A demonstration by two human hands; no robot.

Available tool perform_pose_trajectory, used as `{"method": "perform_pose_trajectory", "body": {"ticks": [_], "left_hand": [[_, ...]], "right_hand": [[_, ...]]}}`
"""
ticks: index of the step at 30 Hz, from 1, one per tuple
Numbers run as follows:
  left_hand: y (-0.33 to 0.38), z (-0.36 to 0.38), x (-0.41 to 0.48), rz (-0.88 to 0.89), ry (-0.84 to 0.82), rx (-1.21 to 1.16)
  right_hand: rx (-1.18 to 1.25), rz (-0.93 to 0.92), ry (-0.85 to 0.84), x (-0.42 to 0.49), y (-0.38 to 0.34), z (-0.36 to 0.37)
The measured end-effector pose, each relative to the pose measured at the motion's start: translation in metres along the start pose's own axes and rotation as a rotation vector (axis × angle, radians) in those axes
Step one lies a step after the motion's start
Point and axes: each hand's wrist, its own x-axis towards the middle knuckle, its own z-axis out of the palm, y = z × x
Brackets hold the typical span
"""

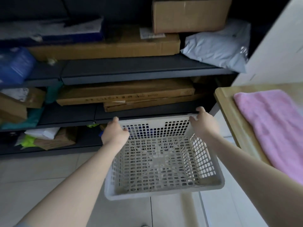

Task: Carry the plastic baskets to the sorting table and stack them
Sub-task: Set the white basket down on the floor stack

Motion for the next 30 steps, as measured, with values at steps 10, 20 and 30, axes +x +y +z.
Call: {"method": "perform_pose_trajectory", "body": {"ticks": [10, 20, 30], "left_hand": [[0.031, -0.202, -0.086, 0.134, 0.174, -0.141], [-0.058, -0.354, -0.213, -0.018, 0.364, -0.213], [-0.246, -0.442, -0.360, -0.420, 0.600, -0.275]], "right_hand": [[0.137, -0.139, 0.116, -0.069, -0.086, -0.172], [0.271, -0.515, 0.075, -0.179, -0.218, -0.256], [0.265, -0.807, -0.096, -0.316, -0.358, -0.238]]}}
